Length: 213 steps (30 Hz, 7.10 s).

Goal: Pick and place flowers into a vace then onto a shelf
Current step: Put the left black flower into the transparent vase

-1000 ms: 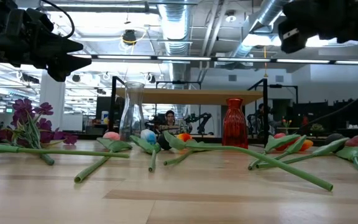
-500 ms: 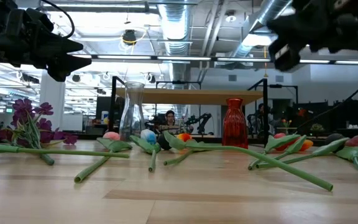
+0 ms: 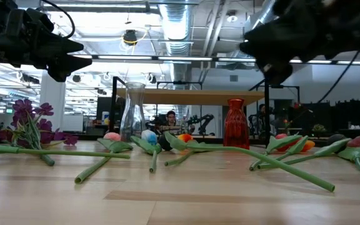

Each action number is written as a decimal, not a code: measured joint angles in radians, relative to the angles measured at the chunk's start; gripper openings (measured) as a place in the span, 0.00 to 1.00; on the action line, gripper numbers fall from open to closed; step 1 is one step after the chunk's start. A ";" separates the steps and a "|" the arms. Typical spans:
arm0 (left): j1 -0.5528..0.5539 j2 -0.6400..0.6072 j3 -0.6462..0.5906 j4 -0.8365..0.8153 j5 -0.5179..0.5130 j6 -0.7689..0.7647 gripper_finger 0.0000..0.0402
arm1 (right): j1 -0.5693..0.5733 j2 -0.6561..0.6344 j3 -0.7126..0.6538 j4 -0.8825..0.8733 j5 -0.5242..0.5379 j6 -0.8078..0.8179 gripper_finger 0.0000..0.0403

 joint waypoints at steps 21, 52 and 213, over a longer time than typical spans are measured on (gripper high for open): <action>0.000 0.000 0.000 0.000 0.000 0.000 0.69 | -0.018 0.293 0.285 -0.347 0.119 0.006 0.50; 0.000 0.000 0.000 0.000 -0.003 -0.003 0.69 | -0.027 0.292 0.348 -0.526 0.085 0.205 0.40; 0.000 0.072 0.045 -0.103 0.415 0.056 0.69 | -0.072 0.292 0.657 -1.093 -0.071 0.372 0.36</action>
